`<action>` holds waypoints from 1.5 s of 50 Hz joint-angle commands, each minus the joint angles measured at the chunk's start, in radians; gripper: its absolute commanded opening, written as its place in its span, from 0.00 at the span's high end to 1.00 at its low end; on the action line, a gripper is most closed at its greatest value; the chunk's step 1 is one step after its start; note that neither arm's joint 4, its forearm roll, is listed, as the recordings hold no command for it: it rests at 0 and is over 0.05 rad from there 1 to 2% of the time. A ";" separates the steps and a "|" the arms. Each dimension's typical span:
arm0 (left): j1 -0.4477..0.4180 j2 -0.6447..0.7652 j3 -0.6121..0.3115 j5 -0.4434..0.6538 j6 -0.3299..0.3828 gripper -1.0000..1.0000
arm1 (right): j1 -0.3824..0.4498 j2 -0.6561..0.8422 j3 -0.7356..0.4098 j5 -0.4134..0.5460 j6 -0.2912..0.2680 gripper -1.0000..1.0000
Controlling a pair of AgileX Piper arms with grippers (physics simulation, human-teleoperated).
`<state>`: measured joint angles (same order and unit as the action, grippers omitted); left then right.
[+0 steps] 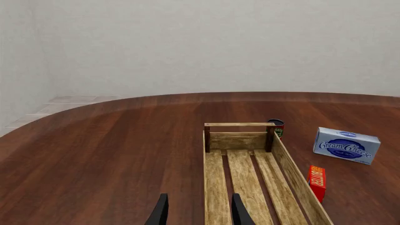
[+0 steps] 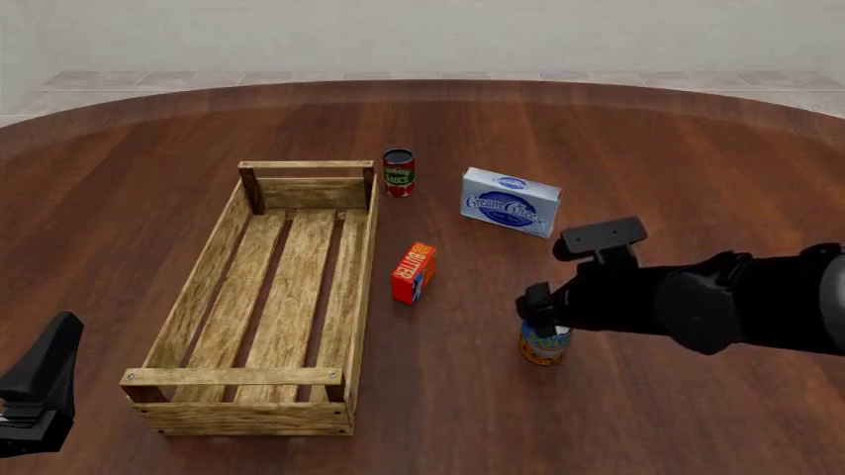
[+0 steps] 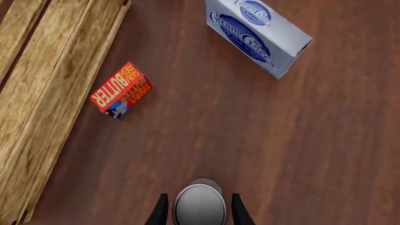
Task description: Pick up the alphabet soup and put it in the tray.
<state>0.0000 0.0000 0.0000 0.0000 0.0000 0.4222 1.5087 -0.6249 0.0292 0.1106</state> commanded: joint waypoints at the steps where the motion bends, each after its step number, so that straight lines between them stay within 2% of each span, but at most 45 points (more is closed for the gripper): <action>1: 0.000 0.000 0.000 0.000 0.000 0.00 | 0.004 0.012 0.002 -0.010 0.006 0.00; 75: 0.000 0.000 0.000 0.000 0.000 0.00 | -0.002 0.076 -0.003 -0.051 0.015 0.00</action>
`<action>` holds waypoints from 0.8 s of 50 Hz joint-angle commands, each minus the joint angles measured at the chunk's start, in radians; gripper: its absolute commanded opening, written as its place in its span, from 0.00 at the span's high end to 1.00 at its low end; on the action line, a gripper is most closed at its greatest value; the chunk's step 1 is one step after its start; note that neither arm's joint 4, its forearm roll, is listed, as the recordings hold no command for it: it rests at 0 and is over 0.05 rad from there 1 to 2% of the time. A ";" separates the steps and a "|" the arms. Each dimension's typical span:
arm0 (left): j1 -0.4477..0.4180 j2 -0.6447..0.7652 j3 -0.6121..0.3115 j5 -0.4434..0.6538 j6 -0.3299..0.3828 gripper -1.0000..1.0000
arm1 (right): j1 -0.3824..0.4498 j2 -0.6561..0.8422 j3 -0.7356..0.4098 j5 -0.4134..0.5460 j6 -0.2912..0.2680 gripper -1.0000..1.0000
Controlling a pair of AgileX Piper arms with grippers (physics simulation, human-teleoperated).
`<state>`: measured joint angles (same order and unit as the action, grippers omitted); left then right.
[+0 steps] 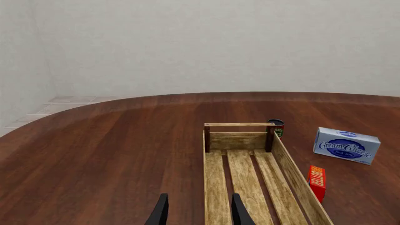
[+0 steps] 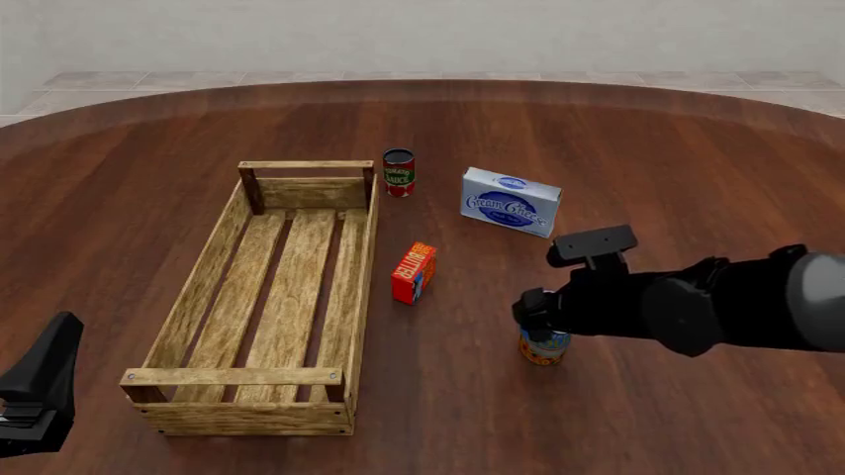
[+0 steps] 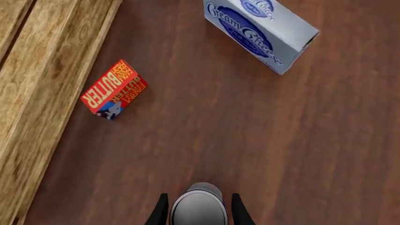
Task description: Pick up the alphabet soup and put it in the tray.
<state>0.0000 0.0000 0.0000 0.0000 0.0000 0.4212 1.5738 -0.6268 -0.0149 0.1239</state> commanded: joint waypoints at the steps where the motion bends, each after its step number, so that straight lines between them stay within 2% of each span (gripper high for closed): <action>1: 0.000 0.000 0.000 0.000 0.000 0.00 | -0.002 0.011 -0.002 -0.006 0.003 0.00; 16: 0.000 0.000 0.000 0.000 0.000 0.00 | 0.009 0.008 0.001 -0.008 0.010 0.00; 17: 0.000 0.000 0.000 0.000 0.000 0.00 | 0.004 0.006 0.000 -0.007 0.002 1.00; 24: 0.000 0.000 0.000 0.000 0.000 0.00 | -0.003 -0.010 0.002 0.002 -0.009 1.00; 32: 0.000 0.000 0.000 0.000 0.000 0.00 | -0.015 -0.088 -0.015 0.058 -0.034 1.00; 40: 0.000 0.000 0.000 0.000 0.000 0.00 | -0.018 -0.198 -0.085 0.153 -0.098 1.00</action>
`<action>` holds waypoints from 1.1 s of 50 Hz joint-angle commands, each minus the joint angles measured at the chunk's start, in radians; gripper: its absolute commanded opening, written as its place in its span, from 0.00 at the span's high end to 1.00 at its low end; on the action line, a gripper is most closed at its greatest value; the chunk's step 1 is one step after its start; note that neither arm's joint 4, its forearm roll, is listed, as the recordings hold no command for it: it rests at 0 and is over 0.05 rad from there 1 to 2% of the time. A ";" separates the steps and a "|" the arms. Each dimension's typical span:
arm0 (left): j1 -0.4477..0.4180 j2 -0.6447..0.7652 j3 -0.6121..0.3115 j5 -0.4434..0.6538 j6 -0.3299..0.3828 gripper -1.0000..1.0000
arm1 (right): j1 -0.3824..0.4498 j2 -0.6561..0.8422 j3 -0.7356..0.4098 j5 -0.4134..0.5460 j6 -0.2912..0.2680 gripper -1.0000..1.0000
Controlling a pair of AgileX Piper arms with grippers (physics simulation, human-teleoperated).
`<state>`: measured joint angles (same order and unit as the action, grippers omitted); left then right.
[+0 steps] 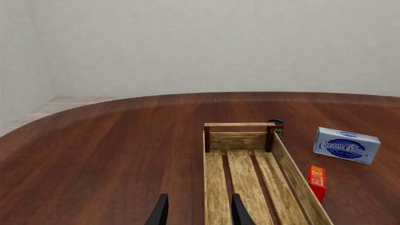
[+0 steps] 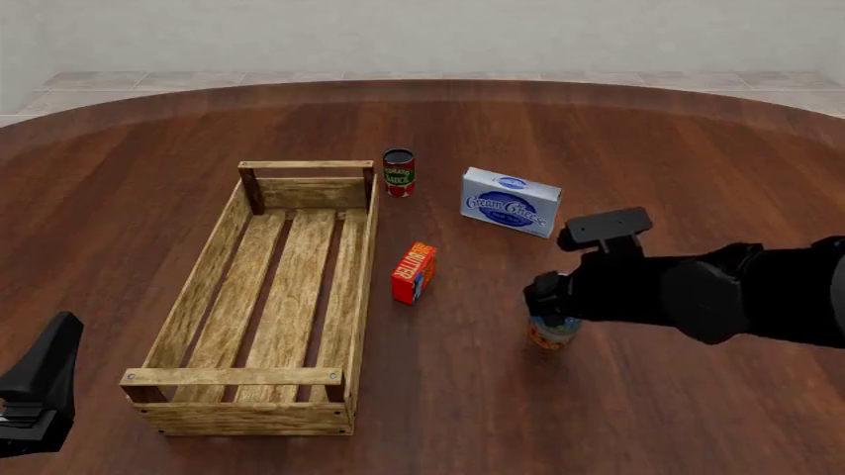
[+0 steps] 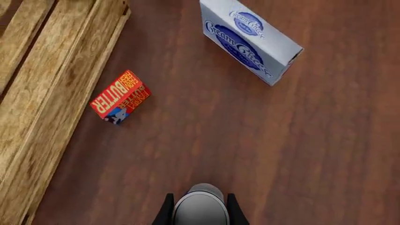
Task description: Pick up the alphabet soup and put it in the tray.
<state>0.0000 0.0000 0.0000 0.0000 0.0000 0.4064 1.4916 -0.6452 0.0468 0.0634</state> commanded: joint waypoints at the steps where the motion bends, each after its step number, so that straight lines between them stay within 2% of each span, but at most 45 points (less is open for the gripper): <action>1: 0.000 0.000 0.000 0.000 0.000 0.00 | -0.003 -0.126 -0.083 0.107 -0.046 1.00; 8: 0.000 0.000 0.000 0.000 0.000 0.00 | 0.022 -0.162 -0.212 0.198 -0.099 1.00; 9: 0.000 0.000 0.000 0.000 0.000 0.00 | 0.035 -0.167 -0.262 0.224 -0.114 1.00; 17: 0.000 0.000 0.000 0.000 0.000 0.00 | 0.102 -0.136 -0.429 0.281 -0.182 1.00; 20: 0.000 0.000 0.000 0.000 0.000 0.00 | 0.108 -0.117 -0.466 0.292 -0.176 1.00; 25: 0.000 0.000 0.000 0.000 0.000 0.00 | 0.172 -0.081 -0.538 0.297 -0.198 1.00; 33: 0.000 0.000 0.000 0.000 0.000 0.00 | 0.232 -0.004 -0.630 0.304 -0.201 1.00; 38: 0.000 0.000 0.000 0.000 0.000 0.00 | 0.272 0.054 -0.704 0.308 -0.179 1.00; 55: 0.000 0.000 0.000 0.000 0.000 0.00 | 0.376 0.190 -0.823 0.307 -0.171 1.00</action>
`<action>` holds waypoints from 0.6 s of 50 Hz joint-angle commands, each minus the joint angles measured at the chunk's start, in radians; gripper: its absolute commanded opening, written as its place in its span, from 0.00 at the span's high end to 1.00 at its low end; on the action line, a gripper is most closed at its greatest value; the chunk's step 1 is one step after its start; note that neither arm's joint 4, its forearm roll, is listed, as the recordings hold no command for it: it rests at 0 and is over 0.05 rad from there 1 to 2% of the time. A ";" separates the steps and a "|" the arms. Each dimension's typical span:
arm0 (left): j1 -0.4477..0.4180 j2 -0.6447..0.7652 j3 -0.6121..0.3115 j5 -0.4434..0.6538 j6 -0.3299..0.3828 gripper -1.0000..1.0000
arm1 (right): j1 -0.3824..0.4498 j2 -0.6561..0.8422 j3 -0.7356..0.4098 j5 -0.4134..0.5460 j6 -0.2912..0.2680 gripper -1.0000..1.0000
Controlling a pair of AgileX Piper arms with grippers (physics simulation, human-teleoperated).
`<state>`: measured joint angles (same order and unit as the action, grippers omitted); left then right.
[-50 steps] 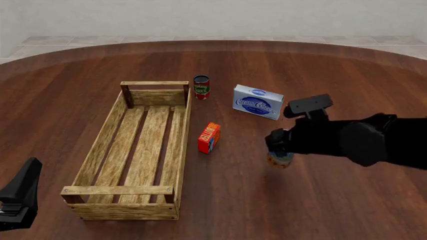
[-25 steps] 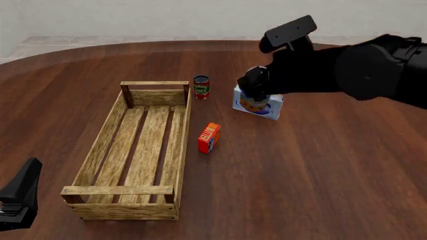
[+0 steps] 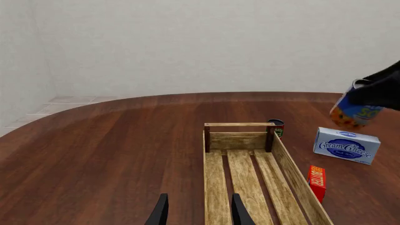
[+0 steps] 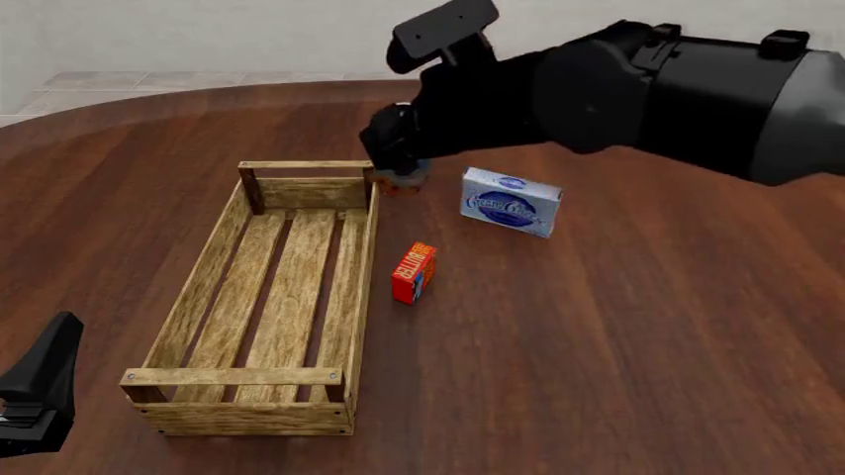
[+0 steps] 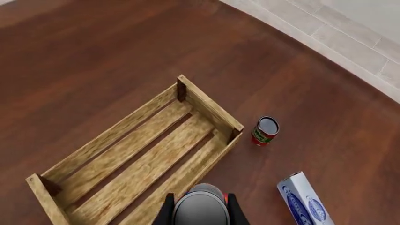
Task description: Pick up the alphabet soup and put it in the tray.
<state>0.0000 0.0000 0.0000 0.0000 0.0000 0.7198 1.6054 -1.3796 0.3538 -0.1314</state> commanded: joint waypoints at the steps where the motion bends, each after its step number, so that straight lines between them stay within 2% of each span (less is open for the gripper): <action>1: 0.000 0.000 0.000 0.000 0.000 0.00 | 0.070 0.089 -0.096 -0.001 0.025 1.00; 30: 0.000 0.000 0.000 0.000 0.000 0.00 | 0.169 0.293 -0.236 0.012 0.038 1.00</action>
<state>0.0000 0.0000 0.0000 0.0000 0.0000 0.8577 1.8396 -1.5599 0.3637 -0.1205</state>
